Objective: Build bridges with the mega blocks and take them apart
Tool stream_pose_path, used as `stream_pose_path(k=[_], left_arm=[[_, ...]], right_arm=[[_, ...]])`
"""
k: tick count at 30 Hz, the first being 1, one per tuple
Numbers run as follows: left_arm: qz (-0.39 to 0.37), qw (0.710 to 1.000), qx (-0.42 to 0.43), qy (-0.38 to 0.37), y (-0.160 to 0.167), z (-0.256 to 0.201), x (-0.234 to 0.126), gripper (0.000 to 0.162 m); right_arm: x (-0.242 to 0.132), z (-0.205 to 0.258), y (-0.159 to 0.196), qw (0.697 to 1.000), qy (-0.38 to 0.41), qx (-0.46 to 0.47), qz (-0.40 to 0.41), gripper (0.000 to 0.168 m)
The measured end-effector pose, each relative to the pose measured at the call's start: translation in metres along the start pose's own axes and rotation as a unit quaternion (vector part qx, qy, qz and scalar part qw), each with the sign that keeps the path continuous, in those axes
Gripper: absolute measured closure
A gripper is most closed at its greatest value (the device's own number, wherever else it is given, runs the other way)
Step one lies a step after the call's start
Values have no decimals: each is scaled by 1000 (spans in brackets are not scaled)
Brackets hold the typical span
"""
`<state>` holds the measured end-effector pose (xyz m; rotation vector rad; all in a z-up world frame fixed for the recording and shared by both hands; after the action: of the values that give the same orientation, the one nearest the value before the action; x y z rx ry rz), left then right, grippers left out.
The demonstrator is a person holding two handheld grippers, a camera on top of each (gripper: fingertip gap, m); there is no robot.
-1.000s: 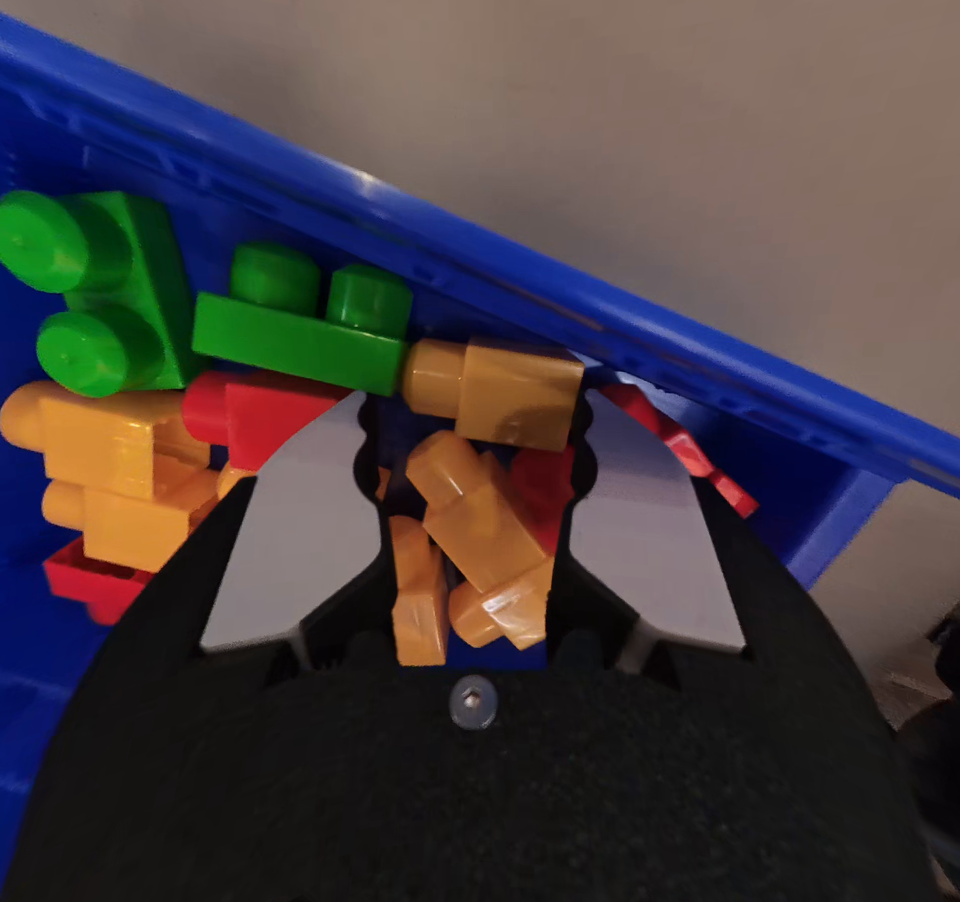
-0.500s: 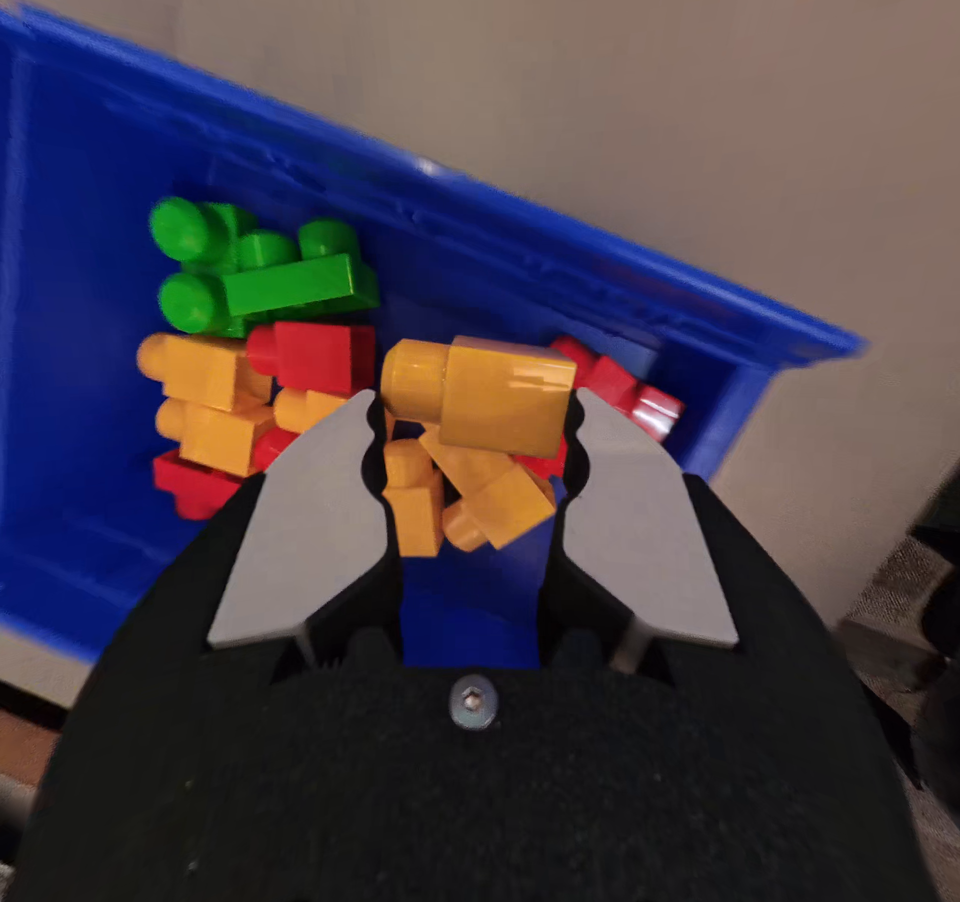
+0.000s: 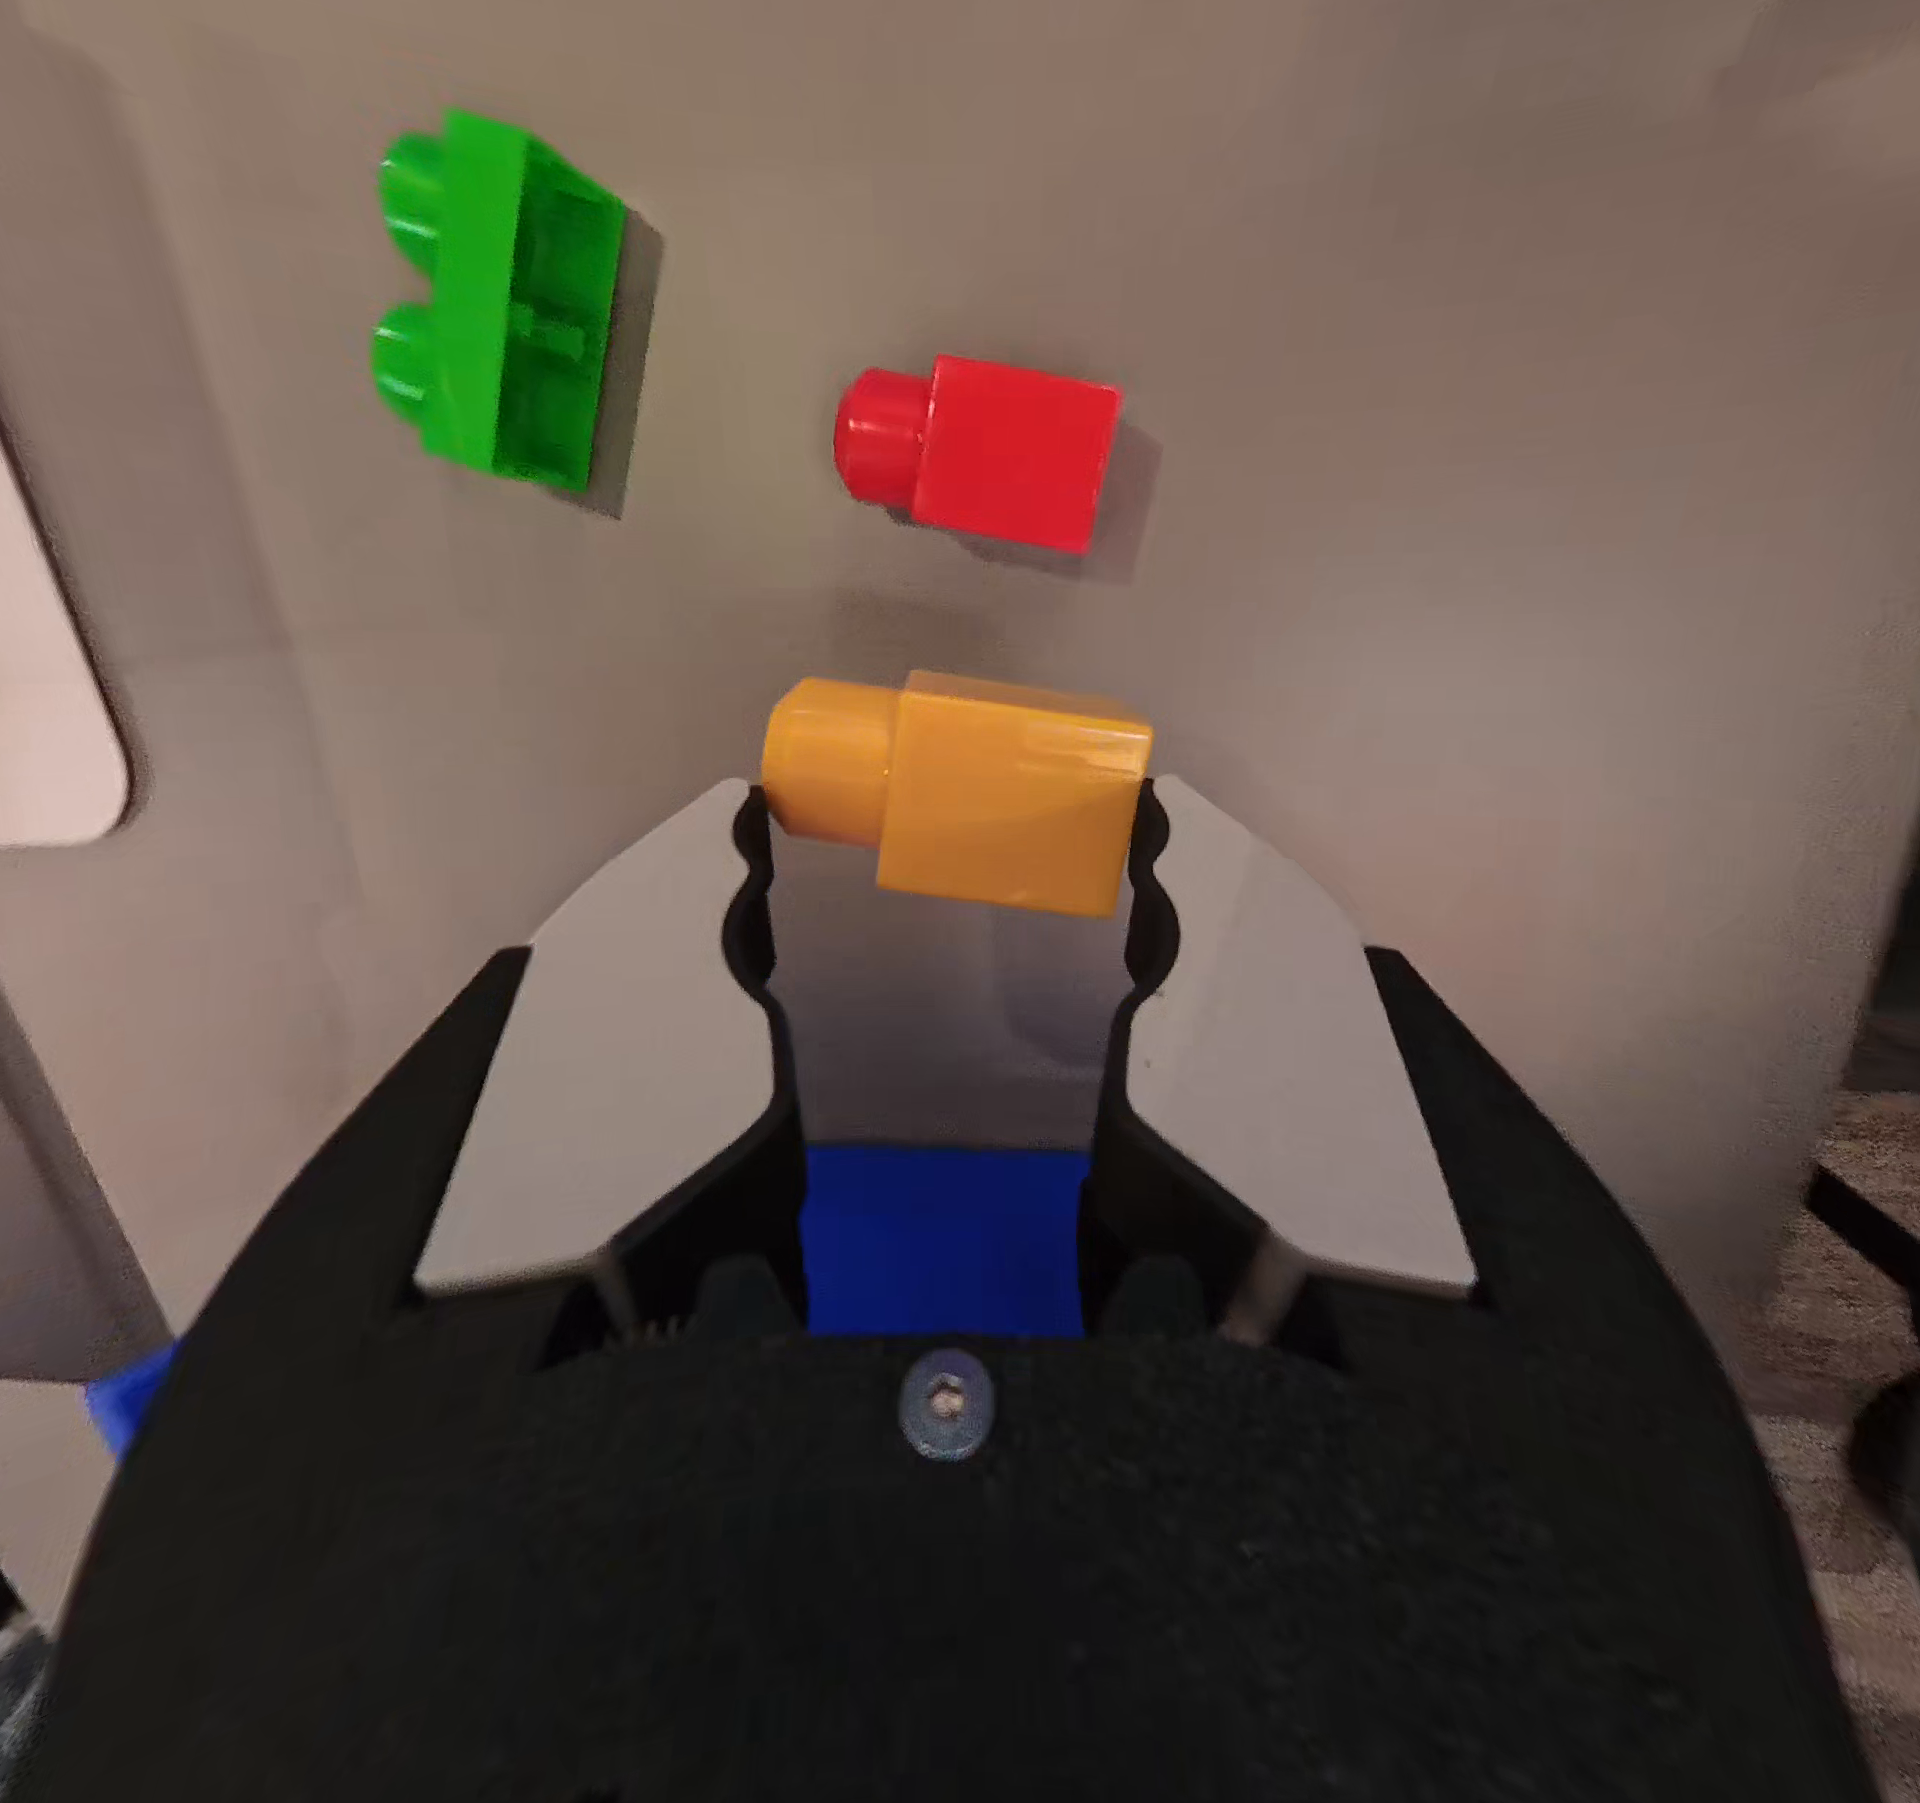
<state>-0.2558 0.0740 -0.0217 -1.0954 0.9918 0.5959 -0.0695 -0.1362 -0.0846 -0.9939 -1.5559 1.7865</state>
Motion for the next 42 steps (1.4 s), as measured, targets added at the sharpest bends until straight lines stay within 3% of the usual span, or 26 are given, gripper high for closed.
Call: stream_pose_path(k=[6, 17, 19, 22, 26, 29, 32, 34, 36, 38, 40, 42], left_arm=[[44, 998, 15, 47, -1, 8, 55, 96], [37, 997, 21, 66, -1, 12, 75, 95], [35, 998, 20, 54, -1, 13, 76, 81], [54, 998, 6, 33, 2, 12, 65, 74], [12, 996, -49, -70, -5, -5, 24, 73], [-102, 956, -185, -202, -13, -32, 6, 71], [-239, 857, -382, -250, -6, -75, 22, 71], [-245, 812, -460, -262, 2, -97, 47, 66], [-226, 770, -504, -321, 9, -104, 65, 71], [-228, 748, -505, -366, 6, -100, 71, 67], [-213, 746, -480, -410, 1, -92, 76, 65], [-201, 751, -482, -405, -7, -85, 86, 63]], right_arm=[[-5, -3, 3, 1000, 4, 4, 1, 133], [-6, -5, 5, 1000, 2, 11, 4, 133], [-6, -5, 5, 1000, 2, 13, 3, 133], [-6, -6, 4, 1000, 1, 18, 2, 133], [-7, -8, 4, 1000, -1, 28, -2, 133], [-8, -8, 3, 1000, 0, 28, -3, 133], [-11, -9, 4, 1000, 5, 24, -2, 133], [-13, -11, 4, 1000, 9, 26, -4, 133], [-15, -14, 6, 999, 11, 31, -4, 133], [-16, -17, 5, 999, 14, 35, -5, 133], [-17, -19, 4, 999, 13, 42, -10, 133], [-17, -20, 3, 999, 11, 45, -11, 133]])
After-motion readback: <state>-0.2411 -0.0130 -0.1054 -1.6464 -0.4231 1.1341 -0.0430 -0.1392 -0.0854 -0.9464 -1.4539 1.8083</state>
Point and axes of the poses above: each gripper's, where its closed fingertips meet, x out along the fingers, y out of its underside, z = x × y across the jaws, the point moved 10 cm from there along -x, back along the fingers, and after that the axes turned 12 degrees about -z, right-handed, at the moved point
